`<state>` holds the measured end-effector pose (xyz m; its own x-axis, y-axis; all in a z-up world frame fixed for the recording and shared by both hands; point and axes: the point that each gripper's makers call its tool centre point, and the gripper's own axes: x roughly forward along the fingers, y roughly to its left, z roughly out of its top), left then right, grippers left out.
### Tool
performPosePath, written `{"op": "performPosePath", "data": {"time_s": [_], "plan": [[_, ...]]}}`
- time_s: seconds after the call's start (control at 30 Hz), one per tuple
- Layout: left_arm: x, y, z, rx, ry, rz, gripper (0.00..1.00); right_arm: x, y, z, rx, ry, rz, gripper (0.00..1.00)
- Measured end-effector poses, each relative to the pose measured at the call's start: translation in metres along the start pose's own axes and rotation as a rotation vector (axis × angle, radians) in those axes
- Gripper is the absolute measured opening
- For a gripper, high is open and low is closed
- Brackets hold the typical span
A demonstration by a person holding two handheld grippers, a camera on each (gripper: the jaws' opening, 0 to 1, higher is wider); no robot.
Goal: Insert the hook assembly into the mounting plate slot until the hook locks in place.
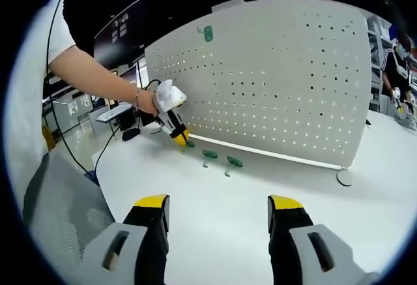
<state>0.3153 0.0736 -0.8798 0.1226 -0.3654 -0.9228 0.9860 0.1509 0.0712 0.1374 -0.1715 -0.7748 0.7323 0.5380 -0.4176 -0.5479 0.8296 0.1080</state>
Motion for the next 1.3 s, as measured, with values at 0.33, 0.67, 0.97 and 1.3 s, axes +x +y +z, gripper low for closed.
{"op": "performPosePath", "data": {"time_s": [0.33, 0.67, 0.97, 1.3], "plan": [[0.0, 0.0, 0.0, -0.021, -0.01, 0.003, 0.04, 0.0, 0.0, 0.0, -0.002, 0.003, 0.0, 0.58], [-0.001, 0.001, 0.0, -0.061, -0.07, 0.014, 0.03, 0.0, -0.002, 0.001, 0.003, -0.005, -0.002, 0.59], [-0.006, -0.001, 0.007, -0.108, -0.212, 0.045, 0.03, -0.001, -0.002, 0.003, 0.002, -0.014, -0.008, 0.58], [-0.018, -0.004, 0.024, -0.109, -0.326, 0.074, 0.03, -0.001, -0.002, 0.003, 0.0, -0.011, -0.009, 0.58]]}}
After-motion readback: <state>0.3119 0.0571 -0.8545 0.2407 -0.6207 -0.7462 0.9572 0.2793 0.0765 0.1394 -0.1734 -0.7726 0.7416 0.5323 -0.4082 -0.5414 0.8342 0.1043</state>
